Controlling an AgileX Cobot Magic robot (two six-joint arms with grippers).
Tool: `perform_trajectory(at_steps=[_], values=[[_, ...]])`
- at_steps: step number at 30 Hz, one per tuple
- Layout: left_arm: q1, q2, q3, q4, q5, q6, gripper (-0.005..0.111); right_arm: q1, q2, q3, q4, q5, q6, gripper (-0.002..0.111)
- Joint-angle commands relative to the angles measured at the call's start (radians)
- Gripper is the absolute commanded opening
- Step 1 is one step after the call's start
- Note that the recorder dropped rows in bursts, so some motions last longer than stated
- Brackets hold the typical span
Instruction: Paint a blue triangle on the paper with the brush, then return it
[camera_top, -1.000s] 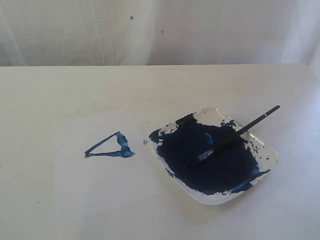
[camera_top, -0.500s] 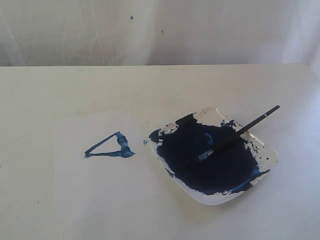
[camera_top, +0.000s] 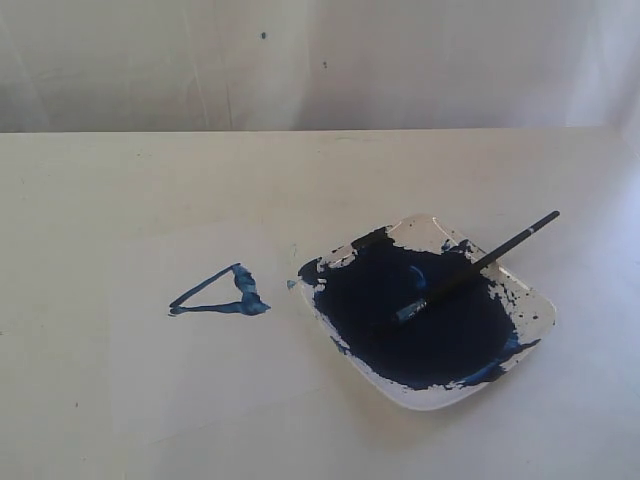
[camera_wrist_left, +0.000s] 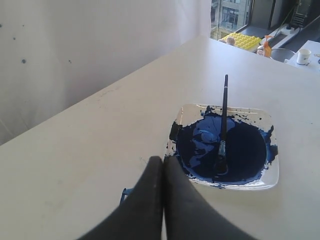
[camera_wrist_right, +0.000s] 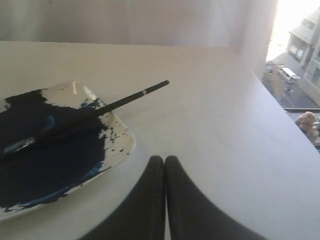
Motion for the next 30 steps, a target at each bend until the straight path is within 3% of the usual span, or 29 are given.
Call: perform_trajectory(at_steps=[1, 9, 18, 30], values=[[-0.001, -0.006, -0.002, -0.016, 0.007, 0.002, 0.000, 0.102, -0.005, 0.004, -0.001, -0.012, -0.003, 0.000], [-0.001, -0.006, -0.002, -0.016, 0.007, 0.002, 0.000, 0.187, -0.005, 0.004, -0.001, -0.014, -0.003, 0.000], [-0.001, -0.006, -0.002, -0.016, 0.007, 0.002, 0.000, 0.114, -0.005, 0.004, -0.001, -0.011, -0.003, 0.000], [-0.001, -0.006, -0.002, -0.016, 0.007, 0.002, 0.000, 0.113, -0.005, 0.004, -0.001, -0.011, -0.003, 0.000]])
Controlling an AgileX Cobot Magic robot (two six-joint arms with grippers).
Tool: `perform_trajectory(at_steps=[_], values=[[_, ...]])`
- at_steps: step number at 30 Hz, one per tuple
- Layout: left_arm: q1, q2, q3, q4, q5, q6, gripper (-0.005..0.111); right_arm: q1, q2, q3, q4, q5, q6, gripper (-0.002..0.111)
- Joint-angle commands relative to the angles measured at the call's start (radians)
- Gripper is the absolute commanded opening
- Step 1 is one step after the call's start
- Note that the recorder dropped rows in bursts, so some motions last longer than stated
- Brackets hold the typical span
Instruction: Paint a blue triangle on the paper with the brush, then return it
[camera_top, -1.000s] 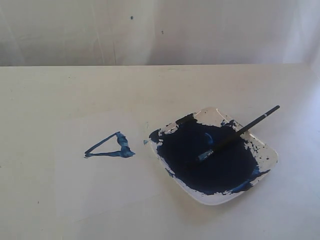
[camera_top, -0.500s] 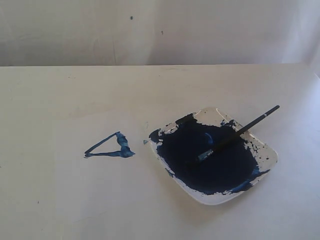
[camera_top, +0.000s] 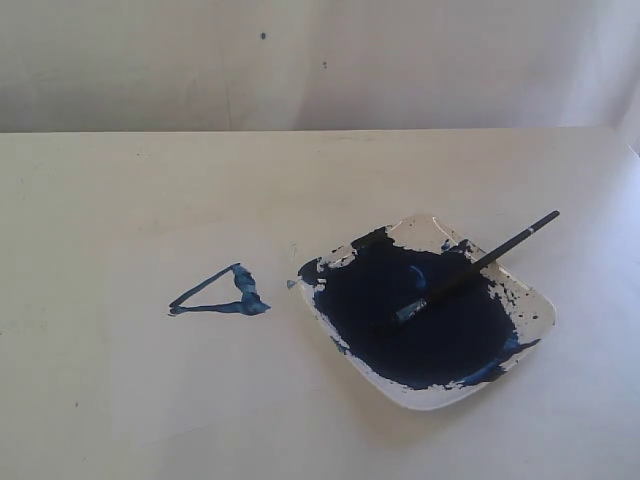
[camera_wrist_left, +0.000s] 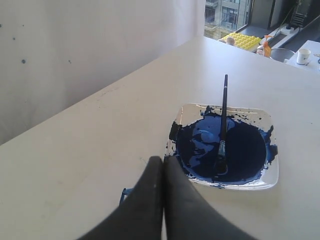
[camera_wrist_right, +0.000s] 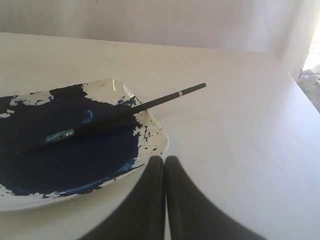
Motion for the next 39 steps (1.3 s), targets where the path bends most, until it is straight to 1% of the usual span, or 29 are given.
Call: perform_trajectory(at_steps=[1, 18, 22, 25, 30, 33, 39], values=[[-0.001, -0.006, -0.002, -0.016, 0.007, 0.002, 0.000, -0.009, -0.005, 0.004, -0.001, -0.009, -0.003, 0.000], [-0.004, -0.009, -0.002, -0.015, 0.006, 0.002, 0.000, -0.009, -0.005, 0.004, -0.001, -0.009, -0.003, 0.000], [-0.001, -0.053, -0.001, -0.018, 0.008, 0.002, 0.000, -0.009, -0.005, 0.004, 0.001, -0.008, -0.003, 0.000], [-0.001, -0.119, 0.010, -0.018, 0.006, 0.002, 0.000, -0.009, -0.005, 0.004, 0.003, -0.008, -0.003, 0.000], [-0.001, -0.251, 0.092, -0.031, 0.010, 0.000, 0.000, -0.009, -0.005, 0.004, 0.003, -0.008, -0.003, 0.000], [-0.001, -0.337, 0.177, -0.029, -0.001, 0.000, 0.000, -0.009, -0.005, 0.004, 0.003, -0.008, -0.003, 0.000], [-0.001, -0.501, 0.392, -0.052, -0.026, 0.000, 0.000, -0.009, -0.005, 0.004, 0.003, -0.008, -0.003, 0.000]])
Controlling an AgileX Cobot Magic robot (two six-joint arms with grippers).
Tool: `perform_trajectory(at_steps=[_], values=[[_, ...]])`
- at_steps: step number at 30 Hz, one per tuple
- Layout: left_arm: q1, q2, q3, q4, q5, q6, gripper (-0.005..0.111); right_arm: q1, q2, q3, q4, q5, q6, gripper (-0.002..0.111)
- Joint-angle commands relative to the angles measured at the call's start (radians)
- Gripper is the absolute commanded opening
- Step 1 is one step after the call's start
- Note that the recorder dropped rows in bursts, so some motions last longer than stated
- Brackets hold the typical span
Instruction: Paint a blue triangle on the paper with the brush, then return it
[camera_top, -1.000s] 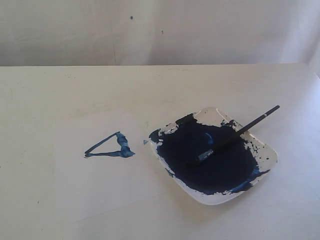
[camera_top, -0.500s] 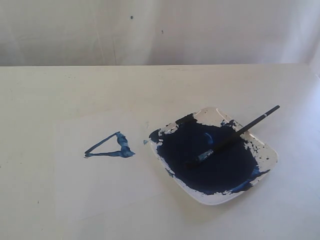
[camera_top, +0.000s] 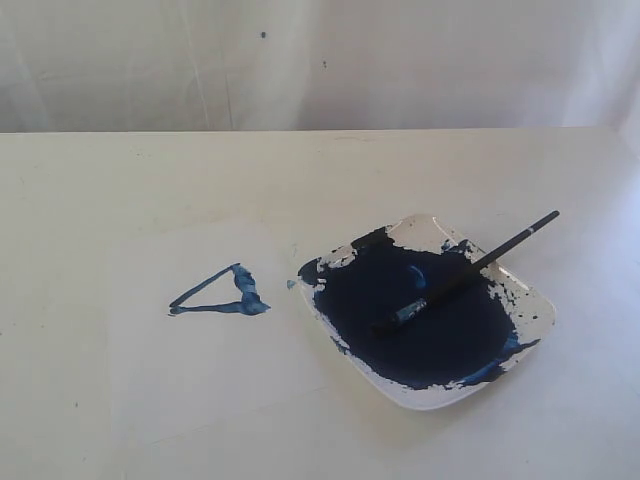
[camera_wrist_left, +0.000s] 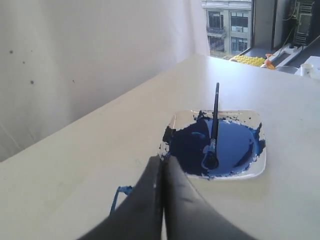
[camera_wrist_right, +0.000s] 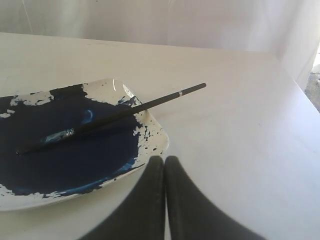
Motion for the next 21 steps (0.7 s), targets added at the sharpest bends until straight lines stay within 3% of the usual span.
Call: perform_trajectory(at_steps=[1, 7, 15, 17, 19, 21], values=[[-0.001, -0.114, 0.144, -0.042, -0.014, 0.000, 0.000, -0.009, -0.005, 0.004, 0.003, -0.010, -0.003, 0.000], [-0.001, -0.171, 0.246, -0.129, -0.014, -0.004, 0.000, -0.009, -0.005, 0.004, 0.003, -0.010, -0.003, 0.000], [-0.001, -0.171, 0.248, -0.328, -0.134, -0.008, 0.000, -0.009, -0.005, 0.004, 0.003, -0.010, -0.003, 0.000], [-0.001, -0.171, 0.248, -0.292, -0.166, -0.045, 0.000, -0.009, -0.005, 0.004, 0.003, -0.010, -0.003, 0.000], [-0.001, -0.171, 0.248, -0.117, -0.164, -0.190, 0.000, -0.009, -0.005, 0.004, 0.003, -0.010, -0.003, 0.000], [-0.001, -0.171, 0.250, 0.124, -0.164, -0.439, 0.000, -0.009, -0.005, 0.004, 0.003, -0.010, -0.003, 0.000]])
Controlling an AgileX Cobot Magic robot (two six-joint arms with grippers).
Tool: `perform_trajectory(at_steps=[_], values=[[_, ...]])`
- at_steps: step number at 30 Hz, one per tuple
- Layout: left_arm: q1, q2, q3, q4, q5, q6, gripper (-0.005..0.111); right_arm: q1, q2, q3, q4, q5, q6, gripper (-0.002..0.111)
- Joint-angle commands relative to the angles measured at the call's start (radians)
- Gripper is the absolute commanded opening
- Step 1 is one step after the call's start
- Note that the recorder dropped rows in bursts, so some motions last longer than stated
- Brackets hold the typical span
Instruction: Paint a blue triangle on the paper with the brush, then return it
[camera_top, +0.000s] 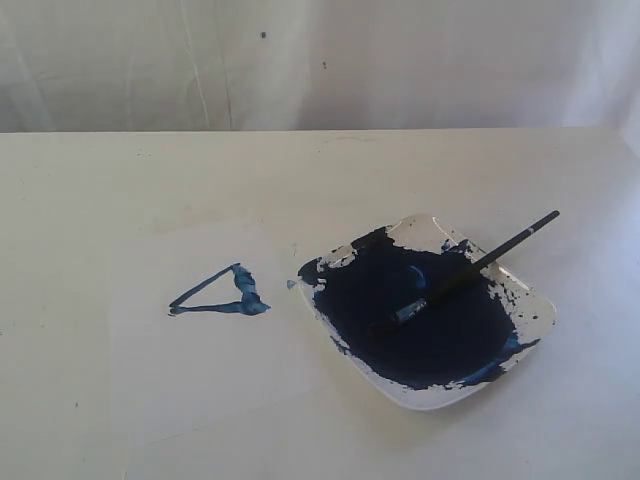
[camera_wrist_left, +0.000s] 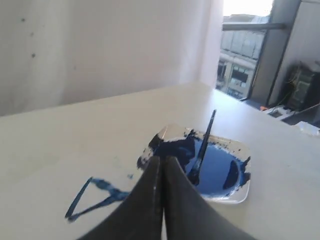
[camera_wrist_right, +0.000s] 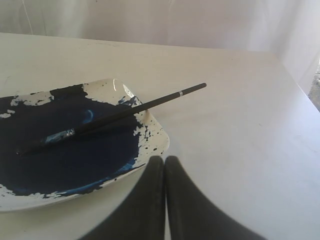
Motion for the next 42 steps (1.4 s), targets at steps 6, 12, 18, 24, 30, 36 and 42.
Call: perform_trajectory(at_steps=[6, 12, 18, 24, 30, 36, 42], values=[[-0.001, -0.034, 0.123, 0.644, -0.151, -0.712, 0.000, -0.009, -0.005, 0.004, 0.001, -0.010, -0.003, 0.000], [-0.001, -0.118, 0.330, 0.672, -0.275, -0.745, 0.000, -0.009, -0.005, 0.004, 0.001, -0.010, -0.003, 0.000], [0.018, -0.118, 0.386, 0.700, -0.234, -0.713, 0.000, -0.009, -0.005, 0.004, -0.002, -0.007, -0.003, 0.000], [0.018, -0.118, 0.386, 0.709, -0.233, -0.530, 0.000, -0.009, -0.005, 0.004, -0.002, -0.007, -0.003, 0.000], [0.018, -0.118, 0.386, 0.713, -0.233, -0.445, 0.000, -0.009, -0.005, 0.004, -0.002, -0.007, -0.003, 0.000], [0.086, -0.118, 0.386, 0.717, -0.258, -0.444, 0.000, -0.009, -0.005, 0.004, 0.001, -0.007, -0.003, 0.000], [0.122, -0.118, 0.386, 0.880, -0.257, -0.770, 0.000, -0.009, -0.005, 0.004, 0.001, -0.007, -0.003, 0.000]])
